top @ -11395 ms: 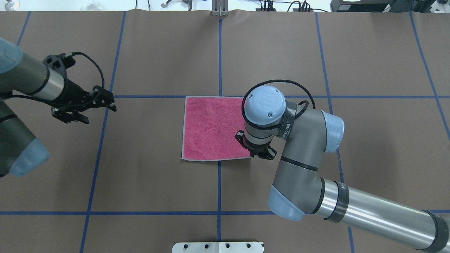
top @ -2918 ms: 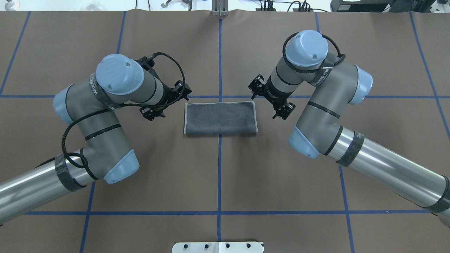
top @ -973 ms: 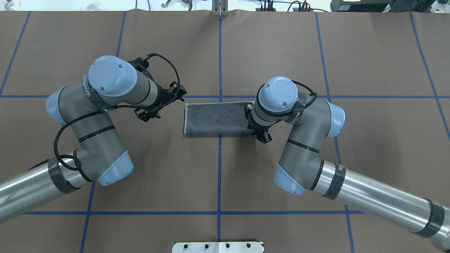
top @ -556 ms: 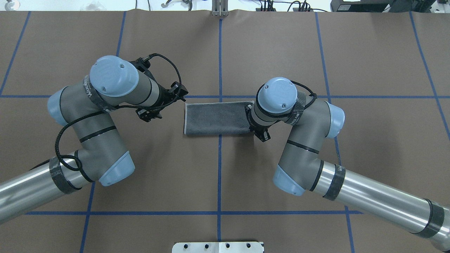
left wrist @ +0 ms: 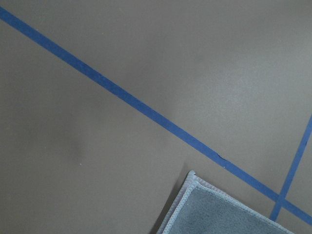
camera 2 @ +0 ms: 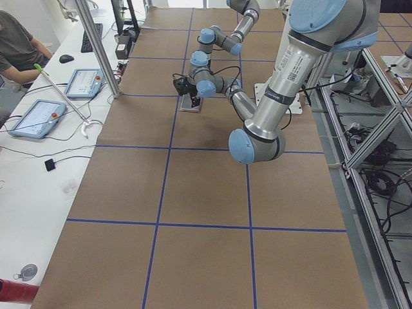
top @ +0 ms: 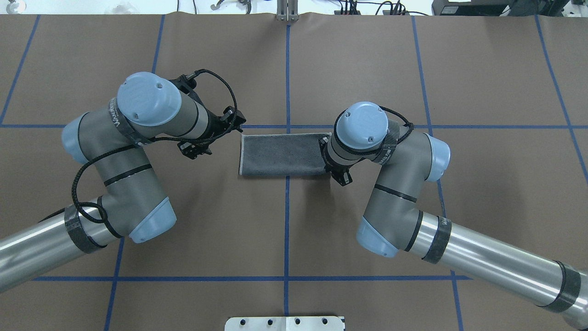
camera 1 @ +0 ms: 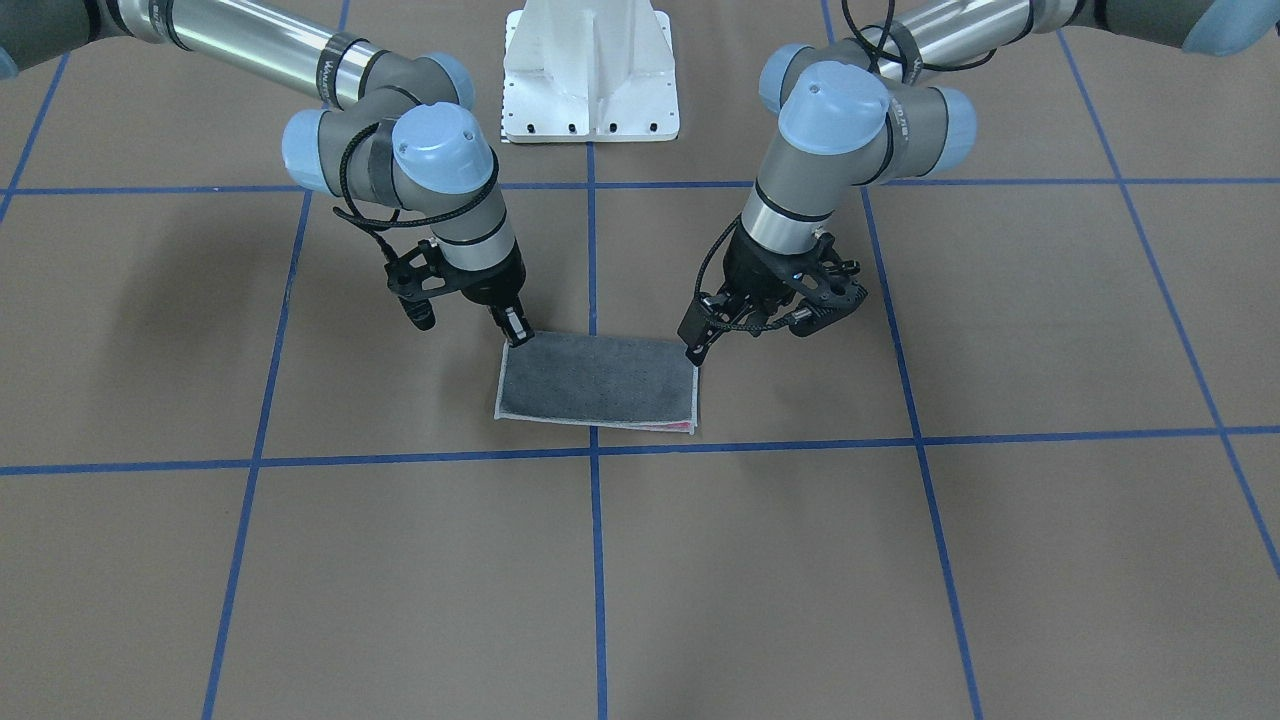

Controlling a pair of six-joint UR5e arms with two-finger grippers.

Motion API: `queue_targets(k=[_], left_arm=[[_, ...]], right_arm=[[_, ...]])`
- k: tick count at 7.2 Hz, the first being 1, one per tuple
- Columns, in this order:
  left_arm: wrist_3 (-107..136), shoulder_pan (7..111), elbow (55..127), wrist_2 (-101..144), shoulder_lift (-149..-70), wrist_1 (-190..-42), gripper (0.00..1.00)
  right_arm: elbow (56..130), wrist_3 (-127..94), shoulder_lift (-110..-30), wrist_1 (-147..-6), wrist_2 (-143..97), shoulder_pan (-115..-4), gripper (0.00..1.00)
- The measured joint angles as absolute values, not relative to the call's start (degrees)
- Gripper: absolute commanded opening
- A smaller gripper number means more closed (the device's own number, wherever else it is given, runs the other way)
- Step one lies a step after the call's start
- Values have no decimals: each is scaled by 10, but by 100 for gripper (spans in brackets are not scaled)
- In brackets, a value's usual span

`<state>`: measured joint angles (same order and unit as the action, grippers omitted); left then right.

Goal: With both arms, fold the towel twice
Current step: 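Drag the folded towel toward the robot with the right gripper, rotating it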

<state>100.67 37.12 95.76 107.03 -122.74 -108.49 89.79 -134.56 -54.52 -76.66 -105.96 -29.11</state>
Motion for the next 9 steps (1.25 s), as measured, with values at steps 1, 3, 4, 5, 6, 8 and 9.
queue_targets(k=[1,3,4,5,6,8,9], left_arm=[[1005,379,965,1083,-1226,-1085,100],[1005,395,977,1108,-1222,-1084,100],[1005,398,986,1112,-1216,-1084,100],[1005,399,996,1114,-1208,-1084,100],[1005,399,1003,1114,-1202,-1083,100],[1005,399,1006,1114,-1198,-1083,100],[1005,399,1007,1114,-1196,-1083,100]], right_arm=[[913,-1355,-546,-769,-1062,-278,0],[932,-1380,-544,-769,-1071,-248,0],[940,-1393,-542,-768,-1080,-235,0],[946,-1406,-539,-768,-1086,-222,0],[949,-1419,-532,-768,-1089,-211,0],[949,-1441,-517,-770,-1090,-192,16],[949,-1445,-513,-770,-1090,-186,99]])
